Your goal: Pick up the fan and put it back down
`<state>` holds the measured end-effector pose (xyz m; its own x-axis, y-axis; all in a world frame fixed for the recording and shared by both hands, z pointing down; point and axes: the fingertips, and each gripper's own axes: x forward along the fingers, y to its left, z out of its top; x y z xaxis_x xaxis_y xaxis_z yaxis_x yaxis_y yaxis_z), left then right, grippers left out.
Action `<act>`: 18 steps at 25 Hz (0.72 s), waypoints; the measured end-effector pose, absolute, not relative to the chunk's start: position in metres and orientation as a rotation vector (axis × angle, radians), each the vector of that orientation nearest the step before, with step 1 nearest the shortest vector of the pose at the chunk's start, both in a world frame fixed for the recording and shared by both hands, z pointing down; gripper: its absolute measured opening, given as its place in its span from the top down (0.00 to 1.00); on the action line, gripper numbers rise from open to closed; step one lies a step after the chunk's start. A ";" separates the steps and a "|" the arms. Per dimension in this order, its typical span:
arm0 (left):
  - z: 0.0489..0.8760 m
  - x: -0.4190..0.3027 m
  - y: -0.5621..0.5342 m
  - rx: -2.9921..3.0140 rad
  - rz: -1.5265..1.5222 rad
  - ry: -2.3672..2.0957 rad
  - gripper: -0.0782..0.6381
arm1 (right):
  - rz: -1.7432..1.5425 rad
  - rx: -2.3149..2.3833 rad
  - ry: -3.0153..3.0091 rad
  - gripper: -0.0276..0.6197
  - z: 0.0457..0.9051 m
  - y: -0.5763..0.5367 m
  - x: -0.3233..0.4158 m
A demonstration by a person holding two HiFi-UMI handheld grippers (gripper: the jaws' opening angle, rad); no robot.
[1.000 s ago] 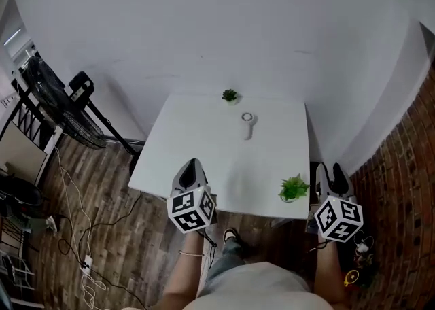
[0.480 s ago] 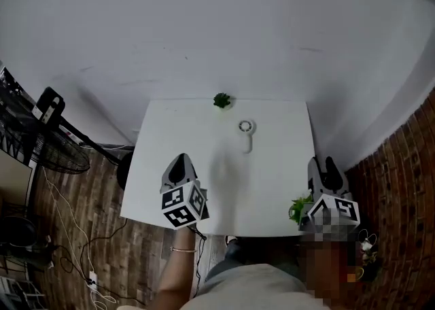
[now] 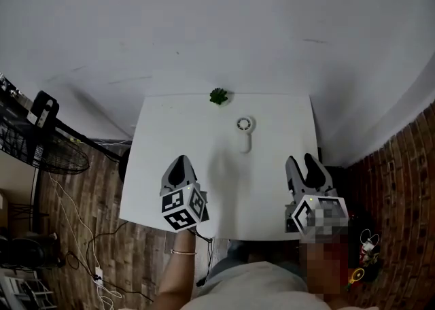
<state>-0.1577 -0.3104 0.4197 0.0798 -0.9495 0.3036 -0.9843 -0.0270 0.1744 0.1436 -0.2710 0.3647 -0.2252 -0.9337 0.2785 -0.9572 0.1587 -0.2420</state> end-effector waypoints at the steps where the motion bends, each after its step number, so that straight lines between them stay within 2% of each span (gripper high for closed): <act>1: 0.420 -0.160 -0.311 2.029 0.146 -1.923 0.87 | 0.573 1.904 -2.344 0.65 0.366 -0.272 0.140; 8: 0.431 -0.190 -0.309 1.990 0.159 -1.951 0.87 | 0.588 1.853 -2.332 0.66 0.379 -0.280 0.114; 18: 0.449 -0.275 -0.296 1.859 0.170 -2.050 0.87 | 0.605 1.759 -2.304 0.65 0.407 -0.309 0.059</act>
